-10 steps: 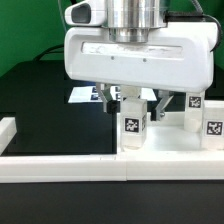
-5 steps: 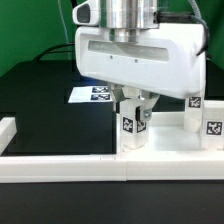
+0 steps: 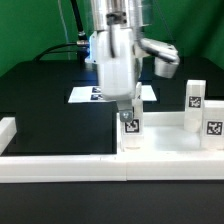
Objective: Assemble square table
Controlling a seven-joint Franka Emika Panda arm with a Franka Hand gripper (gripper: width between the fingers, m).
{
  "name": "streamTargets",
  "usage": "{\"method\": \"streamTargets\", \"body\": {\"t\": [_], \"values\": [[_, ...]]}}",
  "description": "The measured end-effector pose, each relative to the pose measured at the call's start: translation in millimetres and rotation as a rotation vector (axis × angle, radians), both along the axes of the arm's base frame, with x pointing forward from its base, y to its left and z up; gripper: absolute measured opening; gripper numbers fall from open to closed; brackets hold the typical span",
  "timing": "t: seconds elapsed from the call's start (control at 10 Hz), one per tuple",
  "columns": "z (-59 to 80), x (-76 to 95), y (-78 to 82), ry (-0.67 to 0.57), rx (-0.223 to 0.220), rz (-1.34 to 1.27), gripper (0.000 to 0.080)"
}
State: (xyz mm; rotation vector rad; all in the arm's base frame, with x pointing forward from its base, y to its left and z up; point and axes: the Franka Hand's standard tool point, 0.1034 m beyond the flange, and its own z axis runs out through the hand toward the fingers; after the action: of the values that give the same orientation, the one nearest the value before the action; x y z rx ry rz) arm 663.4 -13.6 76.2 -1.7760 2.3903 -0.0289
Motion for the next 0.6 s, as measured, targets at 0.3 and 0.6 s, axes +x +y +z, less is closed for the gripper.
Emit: {"method": "streamTargets", "body": {"t": [0.3,0.6], "values": [[1.4,1.9,2.9,0.014,0.042,-0.210,0.0288],[0.7,2.1,4.9,-0.003,-0.013,0.074,0.0533]]}}
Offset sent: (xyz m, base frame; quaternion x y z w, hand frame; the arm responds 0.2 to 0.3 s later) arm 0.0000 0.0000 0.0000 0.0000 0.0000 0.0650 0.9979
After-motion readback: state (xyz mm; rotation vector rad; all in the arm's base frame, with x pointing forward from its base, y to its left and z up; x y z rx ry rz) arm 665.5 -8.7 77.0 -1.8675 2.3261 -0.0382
